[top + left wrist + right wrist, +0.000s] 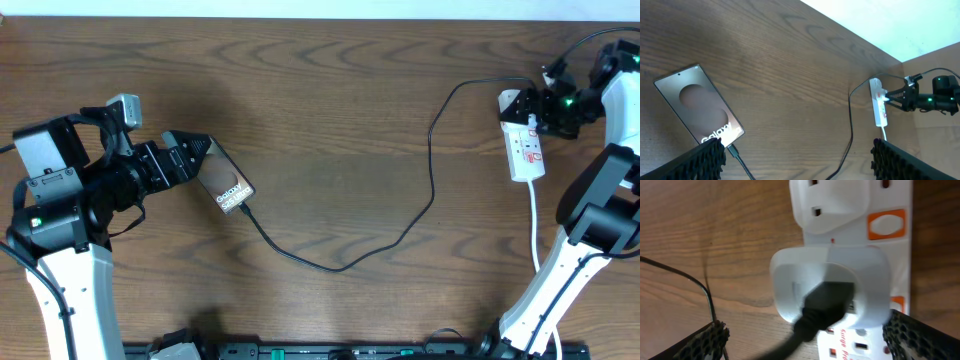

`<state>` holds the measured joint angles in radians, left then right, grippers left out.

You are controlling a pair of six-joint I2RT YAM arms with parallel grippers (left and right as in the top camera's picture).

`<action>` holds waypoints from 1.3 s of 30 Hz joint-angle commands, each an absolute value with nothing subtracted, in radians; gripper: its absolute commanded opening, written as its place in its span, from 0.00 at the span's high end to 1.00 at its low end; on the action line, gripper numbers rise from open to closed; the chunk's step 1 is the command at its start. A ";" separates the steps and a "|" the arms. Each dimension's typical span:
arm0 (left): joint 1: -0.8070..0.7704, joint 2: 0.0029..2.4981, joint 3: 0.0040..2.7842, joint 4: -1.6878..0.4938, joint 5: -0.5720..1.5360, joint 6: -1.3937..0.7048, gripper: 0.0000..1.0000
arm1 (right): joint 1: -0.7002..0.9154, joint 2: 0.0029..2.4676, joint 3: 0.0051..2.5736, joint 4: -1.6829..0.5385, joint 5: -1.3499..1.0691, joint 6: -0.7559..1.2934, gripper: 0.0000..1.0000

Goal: Plug charger to phone and switch on socket
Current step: 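Press down the power strip switch beside the charger with the right gripper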

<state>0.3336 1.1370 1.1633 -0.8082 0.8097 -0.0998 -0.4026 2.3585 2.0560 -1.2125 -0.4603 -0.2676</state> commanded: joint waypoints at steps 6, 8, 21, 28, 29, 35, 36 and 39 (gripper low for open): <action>0.336 1.137 1.177 -0.813 0.819 -0.082 0.08 | -0.365 2.373 2.049 -1.210 -0.472 -0.246 0.02; 0.336 1.137 1.177 -0.815 0.819 -0.082 0.08 | -0.361 2.375 2.048 -1.210 -0.472 -0.246 0.02; 0.336 1.137 1.177 -0.815 0.819 -0.082 0.08 | -0.358 2.375 1.941 -1.130 -0.477 -0.231 0.01; 0.336 1.137 1.177 -0.815 0.819 -0.082 0.08 | -0.357 2.375 1.900 -1.099 -0.519 -0.216 0.01; 0.336 1.137 1.177 -0.815 0.819 -0.082 0.08 | -0.357 2.375 1.901 -1.099 -0.519 -0.213 0.01; 0.336 1.137 1.177 -0.815 0.819 -0.082 0.08 | -0.357 2.375 1.902 -1.109 -0.522 -0.180 0.01; 0.336 1.137 1.177 -0.815 0.819 -0.082 0.08 | -0.357 2.375 1.902 -1.113 -0.531 -0.179 0.01; 0.336 1.137 1.177 -0.815 0.819 -0.082 0.07 | -0.357 2.375 1.902 -1.127 -0.564 -0.179 0.01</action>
